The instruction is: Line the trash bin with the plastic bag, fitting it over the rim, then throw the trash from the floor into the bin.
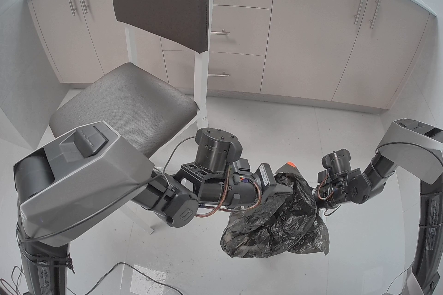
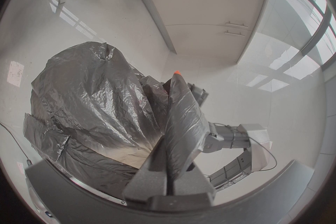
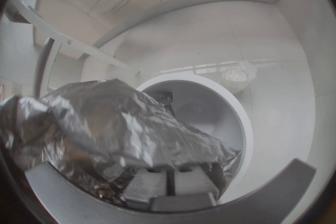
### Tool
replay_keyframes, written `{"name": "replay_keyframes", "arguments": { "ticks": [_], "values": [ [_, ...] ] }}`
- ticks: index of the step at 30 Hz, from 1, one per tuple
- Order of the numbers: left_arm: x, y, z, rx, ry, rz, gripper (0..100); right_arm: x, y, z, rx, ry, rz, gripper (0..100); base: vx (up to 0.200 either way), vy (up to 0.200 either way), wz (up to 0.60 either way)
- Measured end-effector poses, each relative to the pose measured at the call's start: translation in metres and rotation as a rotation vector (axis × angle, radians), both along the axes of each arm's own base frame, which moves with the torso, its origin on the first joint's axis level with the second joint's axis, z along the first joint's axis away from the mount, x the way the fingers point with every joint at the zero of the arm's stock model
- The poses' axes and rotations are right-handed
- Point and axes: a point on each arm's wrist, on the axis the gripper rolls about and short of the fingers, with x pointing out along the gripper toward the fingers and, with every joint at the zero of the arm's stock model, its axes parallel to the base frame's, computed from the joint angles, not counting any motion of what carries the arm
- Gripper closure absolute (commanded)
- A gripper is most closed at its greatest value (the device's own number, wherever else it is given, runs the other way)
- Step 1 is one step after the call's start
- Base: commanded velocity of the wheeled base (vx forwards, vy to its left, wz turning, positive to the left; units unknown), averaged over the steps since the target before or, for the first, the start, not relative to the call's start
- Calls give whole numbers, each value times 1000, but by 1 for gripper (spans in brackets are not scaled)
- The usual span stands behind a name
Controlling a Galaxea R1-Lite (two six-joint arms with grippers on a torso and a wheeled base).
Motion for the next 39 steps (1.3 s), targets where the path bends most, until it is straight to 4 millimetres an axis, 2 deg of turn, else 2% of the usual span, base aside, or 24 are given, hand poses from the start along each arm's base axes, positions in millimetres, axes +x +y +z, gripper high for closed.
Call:
{"name": "replay_keyframes", "arguments": {
  "ticks": [8, 15, 24, 32, 39],
  "values": [
    [-6, -11, 0, 14, -22, -13, 100, 23, 3, 2, -59, 64, 53, 100, 0, 0, 0],
    [-3, -23, -10, 71, 12, 4, 100, 47, 8, 2, -70, 34, 72, 100, 0, 0, 0],
    [1, -34, -13, 146, 53, 35, 100, 56, 12, -6, -80, 71, 78, 100, 0, 0, 0],
    [0, -34, -10, 150, 63, 36, 100, 47, 8, 1, -74, 90, 78, 100, 0, 0, 0],
    [0, -29, -3, 149, 68, 43, 100, 8, -6, 29, -50, 116, 104, 100, 0, 0, 0]
  ]
}}
